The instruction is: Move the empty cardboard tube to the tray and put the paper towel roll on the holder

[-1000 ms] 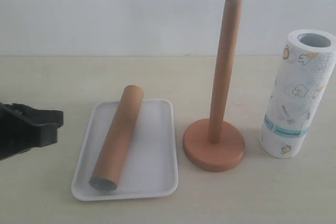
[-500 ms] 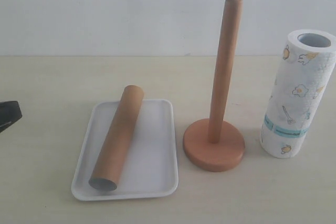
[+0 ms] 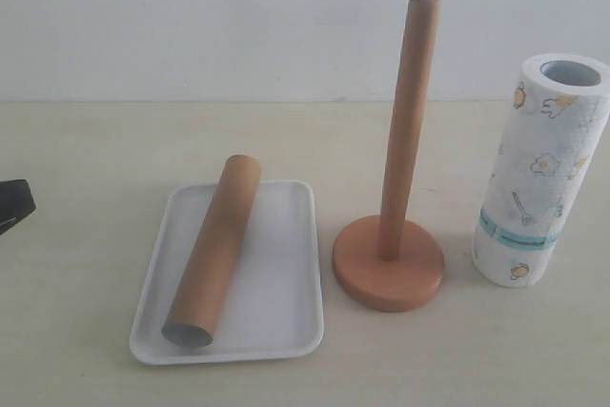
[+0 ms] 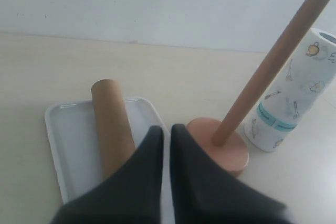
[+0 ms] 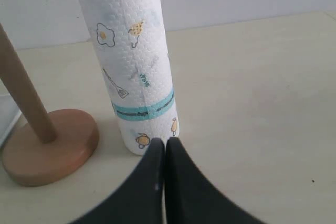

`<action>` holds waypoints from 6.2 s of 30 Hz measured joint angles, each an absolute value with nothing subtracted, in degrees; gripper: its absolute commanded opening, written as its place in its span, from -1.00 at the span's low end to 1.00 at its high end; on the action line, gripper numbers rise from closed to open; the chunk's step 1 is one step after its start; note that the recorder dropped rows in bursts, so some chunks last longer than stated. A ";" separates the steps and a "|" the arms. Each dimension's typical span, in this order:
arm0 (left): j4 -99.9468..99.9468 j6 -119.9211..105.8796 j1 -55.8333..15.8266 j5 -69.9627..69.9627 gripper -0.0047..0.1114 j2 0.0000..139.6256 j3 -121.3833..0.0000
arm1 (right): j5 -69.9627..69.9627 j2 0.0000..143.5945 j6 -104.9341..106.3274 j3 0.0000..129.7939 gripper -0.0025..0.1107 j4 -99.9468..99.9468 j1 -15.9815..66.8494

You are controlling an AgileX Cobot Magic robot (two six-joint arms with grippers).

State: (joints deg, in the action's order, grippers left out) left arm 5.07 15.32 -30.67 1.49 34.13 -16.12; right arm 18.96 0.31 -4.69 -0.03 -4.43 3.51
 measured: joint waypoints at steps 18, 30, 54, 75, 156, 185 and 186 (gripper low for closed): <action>4.05 11.25 -30.54 7.90 -0.85 18.75 -15.45 | 18.96 0.31 -4.69 -0.03 -0.96 -4.43 3.51; -0.47 10.92 -30.43 10.13 -0.85 0.35 -7.34 | 18.96 0.31 -4.69 -0.03 -0.96 -4.43 3.51; -1.84 17.45 -20.02 16.74 -0.85 0.22 -0.23 | 18.96 0.31 -4.69 -0.03 -0.96 -4.43 3.51; -2.54 7.99 -15.71 16.95 -0.85 0.22 -0.23 | 18.96 0.31 -4.69 -0.03 -0.96 -4.43 3.51; -2.54 7.39 -5.74 19.45 -0.85 0.22 -0.23 | -53.31 0.00 -10.27 1.86 -0.96 -4.94 3.51; -2.54 7.39 -5.74 19.45 -0.85 0.22 -0.23 | 4.66 53.06 0.00 31.81 -0.96 -7.68 3.51; -2.54 7.39 -5.74 19.45 -0.85 0.22 -0.23 | 5.21 54.18 0.00 31.81 -0.95 -7.68 3.51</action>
State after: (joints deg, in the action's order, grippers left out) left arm -2.54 7.39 -5.74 19.45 0.22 -0.23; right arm 5.21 54.18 0.00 31.81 -7.68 3.51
